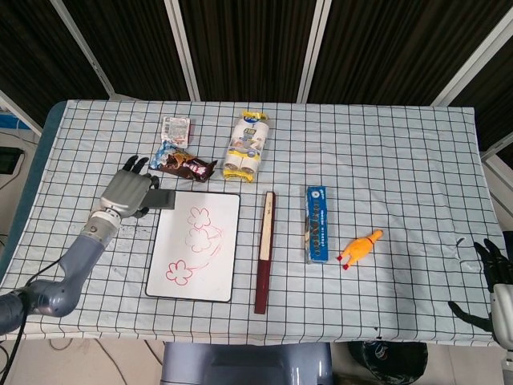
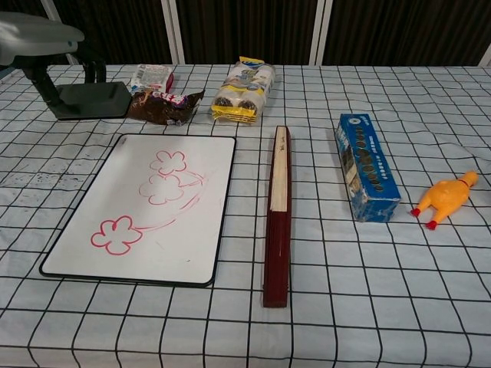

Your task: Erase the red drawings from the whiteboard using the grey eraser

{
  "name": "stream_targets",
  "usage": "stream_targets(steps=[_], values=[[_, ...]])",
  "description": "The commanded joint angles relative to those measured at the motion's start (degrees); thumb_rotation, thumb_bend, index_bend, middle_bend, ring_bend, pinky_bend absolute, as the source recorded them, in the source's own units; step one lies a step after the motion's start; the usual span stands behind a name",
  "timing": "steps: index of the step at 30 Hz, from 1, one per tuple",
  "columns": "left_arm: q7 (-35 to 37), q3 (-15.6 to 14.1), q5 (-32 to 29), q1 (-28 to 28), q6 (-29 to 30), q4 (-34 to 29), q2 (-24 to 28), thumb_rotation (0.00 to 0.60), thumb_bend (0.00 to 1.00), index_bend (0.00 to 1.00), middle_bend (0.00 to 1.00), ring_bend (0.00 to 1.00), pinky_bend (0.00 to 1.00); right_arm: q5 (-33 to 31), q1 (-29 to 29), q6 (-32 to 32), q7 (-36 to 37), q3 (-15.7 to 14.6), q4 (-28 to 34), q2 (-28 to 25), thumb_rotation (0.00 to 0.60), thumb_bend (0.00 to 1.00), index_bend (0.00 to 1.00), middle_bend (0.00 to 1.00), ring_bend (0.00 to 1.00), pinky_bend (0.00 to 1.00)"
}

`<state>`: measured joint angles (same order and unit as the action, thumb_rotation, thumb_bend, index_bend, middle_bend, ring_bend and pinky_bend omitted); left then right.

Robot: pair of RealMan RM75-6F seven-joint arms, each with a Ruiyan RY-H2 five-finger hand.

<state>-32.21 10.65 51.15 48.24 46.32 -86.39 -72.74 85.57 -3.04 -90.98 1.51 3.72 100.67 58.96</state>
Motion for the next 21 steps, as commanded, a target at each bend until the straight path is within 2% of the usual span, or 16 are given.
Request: stream_targets(steps=[1, 8, 14, 21], values=[[-6.56, 1.14, -7.1, 5.26, -0.8, 2.94, -3.46, 0.6, 0.36, 0.43, 0.46, 0.0, 0.0, -0.33, 0.09, 0.2, 0.1, 0.14, -0.03, 0.02, 0.6, 0.17, 0.01, 0.06, 0.14, 0.19], [-9.88, 1.4, -13.07, 10.07, -0.8, 8.45, -10.84, 0.6, 0.36, 0.43, 0.47, 0.0, 0.0, -1.05, 0.11, 0.31, 0.9, 0.49, -0.17, -0.23, 0.6, 0.17, 0.01, 0.06, 0.14, 0.19], [-9.22, 1.02, -14.27, 11.63, -1.03, 12.43, -16.09, 0.6, 0.36, 0.43, 0.47, 0.0, 0.0, -1.13, -0.03, 0.23, 1.59, 0.5, -0.2, -0.48, 0.6, 0.17, 0.01, 0.06, 0.14, 0.19], [-10.39, -0.12, -14.85, 13.05, -0.99, 15.35, -19.6, 0.6, 0.36, 0.43, 0.47, 0.0, 0.0, -1.01, -0.06, 0.25, 1.6, 0.39, -0.11, -0.54, 0.6, 0.17, 0.01, 0.06, 0.14, 0.19]])
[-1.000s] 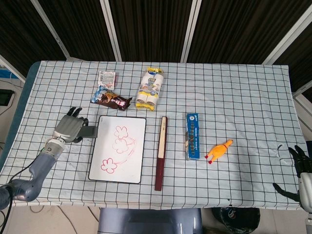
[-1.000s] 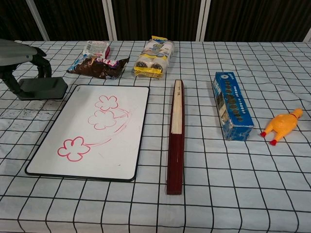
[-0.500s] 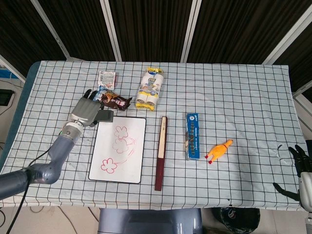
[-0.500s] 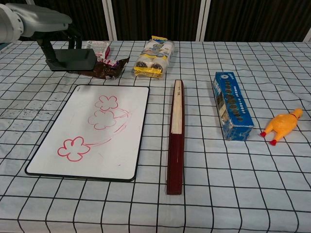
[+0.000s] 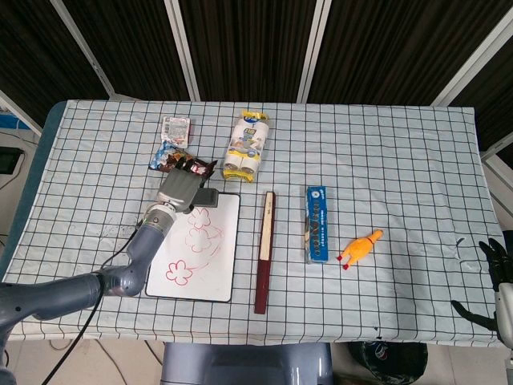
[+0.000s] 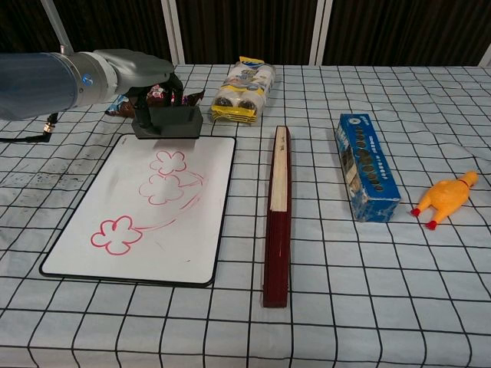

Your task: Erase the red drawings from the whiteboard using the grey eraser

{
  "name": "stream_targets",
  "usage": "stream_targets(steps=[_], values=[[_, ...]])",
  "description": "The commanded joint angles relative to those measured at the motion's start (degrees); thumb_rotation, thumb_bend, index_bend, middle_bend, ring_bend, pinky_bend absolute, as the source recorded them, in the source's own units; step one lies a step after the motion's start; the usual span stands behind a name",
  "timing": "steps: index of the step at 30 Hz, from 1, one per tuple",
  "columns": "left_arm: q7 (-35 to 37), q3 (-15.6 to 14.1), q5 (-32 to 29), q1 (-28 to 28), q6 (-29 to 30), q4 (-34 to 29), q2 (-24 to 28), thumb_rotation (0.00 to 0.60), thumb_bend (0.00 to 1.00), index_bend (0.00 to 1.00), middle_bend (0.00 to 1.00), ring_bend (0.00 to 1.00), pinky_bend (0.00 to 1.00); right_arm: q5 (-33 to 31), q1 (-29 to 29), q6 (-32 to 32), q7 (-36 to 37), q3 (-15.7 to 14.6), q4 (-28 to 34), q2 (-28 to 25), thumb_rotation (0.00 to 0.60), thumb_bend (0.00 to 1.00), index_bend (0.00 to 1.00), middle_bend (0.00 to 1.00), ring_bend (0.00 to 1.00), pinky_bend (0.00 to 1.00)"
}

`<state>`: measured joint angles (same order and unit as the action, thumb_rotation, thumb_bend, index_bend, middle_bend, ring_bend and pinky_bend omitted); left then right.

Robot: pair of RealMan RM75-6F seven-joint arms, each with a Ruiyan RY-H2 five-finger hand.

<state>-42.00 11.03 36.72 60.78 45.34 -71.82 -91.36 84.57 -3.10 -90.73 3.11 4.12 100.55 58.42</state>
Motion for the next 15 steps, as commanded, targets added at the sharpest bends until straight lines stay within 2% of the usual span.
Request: stream_targets(steps=[1, 8, 15], values=[[-1.16, -0.85, -0.65, 0.74, 0.12, 1.38, -1.51, 0.6, 0.36, 0.43, 0.47, 0.0, 0.0, -0.03, -0.02, 0.01, 0.03, -0.01, 0.03, -0.01, 0.6, 0.17, 0.01, 0.06, 0.14, 0.19], [-2.3, -1.79, -2.79, 1.46, -0.06, 4.44, -4.46, 0.6, 0.36, 0.43, 0.47, 0.0, 0.0, -0.04, -0.01, 0.04, 0.25, 0.02, -0.01, -0.08, 0.6, 0.17, 0.01, 0.06, 0.14, 0.19], [-2.72, -2.8, -2.39, 1.51, 0.32, 4.17, -4.84, 0.6, 0.36, 0.43, 0.48, 0.0, 0.0, 0.12, -0.04, -0.01, 0.31, -0.04, 0.02, -0.14, 0.6, 0.17, 0.01, 0.06, 0.14, 0.19]])
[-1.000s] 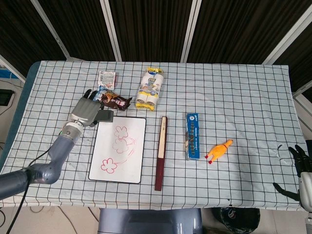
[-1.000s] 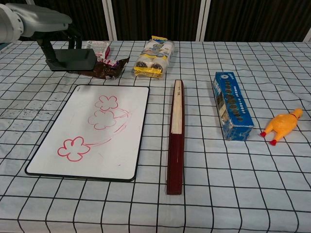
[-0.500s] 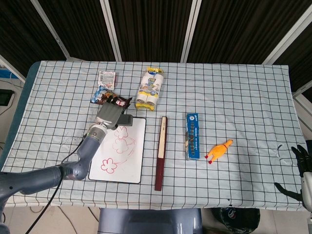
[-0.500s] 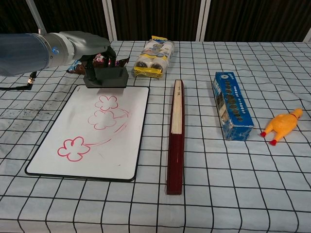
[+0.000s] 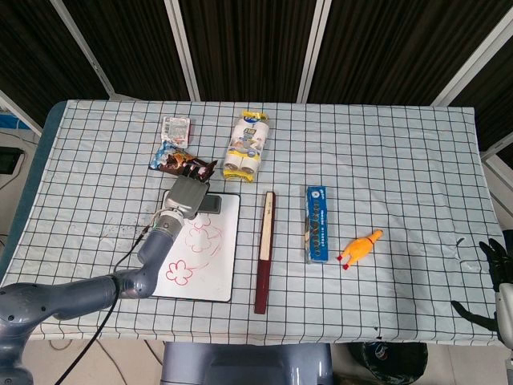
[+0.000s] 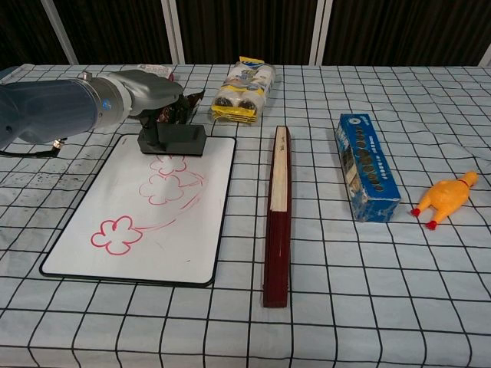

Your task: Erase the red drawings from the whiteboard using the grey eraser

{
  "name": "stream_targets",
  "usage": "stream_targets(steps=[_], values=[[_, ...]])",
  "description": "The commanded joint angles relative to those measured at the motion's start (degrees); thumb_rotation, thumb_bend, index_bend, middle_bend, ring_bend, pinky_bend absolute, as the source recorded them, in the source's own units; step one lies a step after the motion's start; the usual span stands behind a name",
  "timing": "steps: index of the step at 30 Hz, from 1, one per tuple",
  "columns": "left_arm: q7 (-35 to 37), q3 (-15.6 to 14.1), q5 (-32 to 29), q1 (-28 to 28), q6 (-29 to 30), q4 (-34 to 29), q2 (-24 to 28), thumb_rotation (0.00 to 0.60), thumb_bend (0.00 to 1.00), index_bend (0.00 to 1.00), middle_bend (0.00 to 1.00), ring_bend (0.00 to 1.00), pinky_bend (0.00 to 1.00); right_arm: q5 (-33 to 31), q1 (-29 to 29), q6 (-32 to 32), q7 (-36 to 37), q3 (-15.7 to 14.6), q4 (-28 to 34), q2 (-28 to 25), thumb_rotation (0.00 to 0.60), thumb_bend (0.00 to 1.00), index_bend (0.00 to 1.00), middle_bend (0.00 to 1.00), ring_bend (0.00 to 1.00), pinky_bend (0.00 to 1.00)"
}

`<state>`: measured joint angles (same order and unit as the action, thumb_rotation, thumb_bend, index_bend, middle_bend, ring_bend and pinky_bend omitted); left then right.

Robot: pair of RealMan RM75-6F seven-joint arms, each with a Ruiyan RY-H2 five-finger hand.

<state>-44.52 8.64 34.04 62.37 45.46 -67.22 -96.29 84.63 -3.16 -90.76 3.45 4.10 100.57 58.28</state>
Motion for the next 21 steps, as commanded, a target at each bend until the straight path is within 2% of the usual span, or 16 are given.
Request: stream_targets(steps=[1, 7, 12, 21], values=[[-0.22, -0.62, 0.46, -0.17, 0.32, -0.77, 0.19, 0.6, 0.36, 0.43, 0.48, 0.0, 0.0, 0.09, 0.02, 0.03, -0.04, -0.03, 0.0, 0.01, 0.6, 0.17, 0.01, 0.06, 0.14, 0.19], [-0.32, -2.33, 1.68, -1.19, 1.12, -3.98, 1.45, 0.6, 0.36, 0.43, 0.49, 0.0, 0.0, -0.04, 0.0, -0.11, 0.2, 0.12, -0.04, -0.07, 0.6, 0.17, 0.01, 0.06, 0.14, 0.19], [0.61, -3.14, 3.3, -2.22, 2.1, -8.5, 3.37, 0.6, 0.36, 0.43, 0.49, 0.0, 0.0, 0.12, 0.02, -0.09, 0.27, 0.07, -0.01, -0.13, 0.6, 0.17, 0.01, 0.06, 0.14, 0.19], [-0.63, -6.51, 5.44, -3.2, 2.95, -16.67, 6.62, 0.6, 0.36, 0.43, 0.49, 0.0, 0.0, 0.09, 0.01, -0.14, 0.24, 0.12, -0.04, -0.14, 0.6, 0.17, 0.01, 0.06, 0.14, 0.19]])
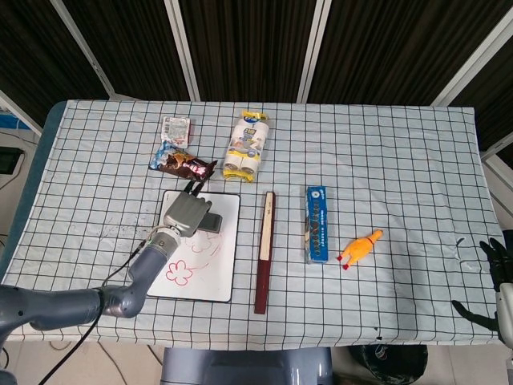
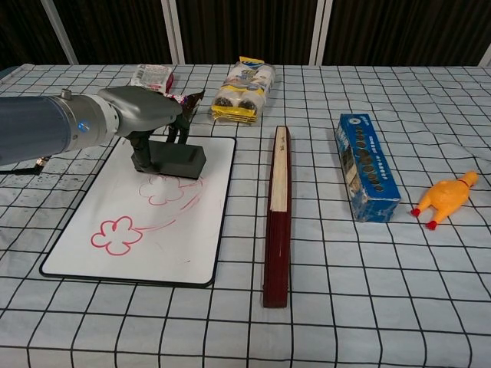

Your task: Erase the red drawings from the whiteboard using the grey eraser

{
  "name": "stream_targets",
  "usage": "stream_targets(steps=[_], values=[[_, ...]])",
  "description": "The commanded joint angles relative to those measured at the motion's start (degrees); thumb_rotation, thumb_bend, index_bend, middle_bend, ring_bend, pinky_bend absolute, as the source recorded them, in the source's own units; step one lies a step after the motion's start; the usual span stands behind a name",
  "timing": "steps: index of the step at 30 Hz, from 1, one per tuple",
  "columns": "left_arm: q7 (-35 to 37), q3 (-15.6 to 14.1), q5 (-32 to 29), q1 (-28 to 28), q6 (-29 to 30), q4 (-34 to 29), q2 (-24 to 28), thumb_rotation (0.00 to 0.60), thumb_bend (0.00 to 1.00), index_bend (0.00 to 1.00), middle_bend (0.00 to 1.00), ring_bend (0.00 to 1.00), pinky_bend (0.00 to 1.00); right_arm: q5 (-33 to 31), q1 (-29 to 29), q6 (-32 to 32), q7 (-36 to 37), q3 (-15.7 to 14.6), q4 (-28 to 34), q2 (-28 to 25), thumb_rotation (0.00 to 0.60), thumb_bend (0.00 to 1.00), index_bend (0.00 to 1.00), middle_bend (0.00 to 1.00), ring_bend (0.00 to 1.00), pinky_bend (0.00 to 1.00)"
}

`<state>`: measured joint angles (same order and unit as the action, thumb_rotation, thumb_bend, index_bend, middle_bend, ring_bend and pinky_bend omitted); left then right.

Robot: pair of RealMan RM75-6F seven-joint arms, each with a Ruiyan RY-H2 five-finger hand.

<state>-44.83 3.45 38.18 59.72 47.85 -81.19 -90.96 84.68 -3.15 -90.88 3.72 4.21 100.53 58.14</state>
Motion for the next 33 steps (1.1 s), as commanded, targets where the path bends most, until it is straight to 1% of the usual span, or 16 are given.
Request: stream_targets(steps=[1, 6, 8, 13, 19, 26, 33], values=[[-0.27, -1.68, 1.77, -0.76, 0.81, -3.64, 1.67, 0.6, 0.36, 0.43, 0.49, 0.0, 0.0, 0.05, 0.01, -0.02, -0.05, 0.0, 0.01, 0.01, 0.6, 0.17, 0.01, 0.06, 0.14, 0.19], [-0.34, -3.82, 4.72, -1.9, 2.2, -7.98, 3.54, 0.6, 0.36, 0.43, 0.49, 0.0, 0.0, 0.2, 0.02, -0.08, -0.15, -0.03, 0.05, 0.06, 0.6, 0.17, 0.01, 0.06, 0.14, 0.19], [-0.33, -4.27, 5.34, -2.13, 2.41, -8.74, 3.89, 0.6, 0.36, 0.43, 0.49, 0.0, 0.0, 0.23, 0.01, -0.12, -0.17, -0.03, 0.07, 0.07, 0.6, 0.17, 0.01, 0.06, 0.14, 0.19], [-0.01, -6.49, 8.62, -3.16, 2.63, -12.02, 5.15, 0.6, 0.36, 0.43, 0.49, 0.0, 0.0, 0.26, -0.02, -0.2, -0.18, -0.02, 0.08, 0.07, 0.6, 0.17, 0.01, 0.06, 0.14, 0.19], [0.03, -9.7, 14.5, -4.74, 3.9, -16.08, 7.7, 0.6, 0.36, 0.43, 0.49, 0.0, 0.0, 0.36, 0.0, -0.25, -0.3, -0.01, 0.14, 0.12, 0.6, 0.17, 0.01, 0.06, 0.14, 0.19], [0.99, -11.69, 18.0, -6.41, 4.94, -17.9, 9.67, 0.6, 0.36, 0.43, 0.49, 0.0, 0.0, 0.51, 0.02, -0.3, -0.36, -0.03, 0.16, 0.16, 0.6, 0.17, 0.01, 0.06, 0.14, 0.19], [1.44, -14.83, 22.33, -8.08, 4.73, -18.97, 11.24, 0.6, 0.36, 0.43, 0.49, 0.0, 0.0, 0.38, 0.07, -0.17, -0.47, -0.02, 0.23, 0.22, 0.6, 0.17, 0.01, 0.06, 0.14, 0.19]])
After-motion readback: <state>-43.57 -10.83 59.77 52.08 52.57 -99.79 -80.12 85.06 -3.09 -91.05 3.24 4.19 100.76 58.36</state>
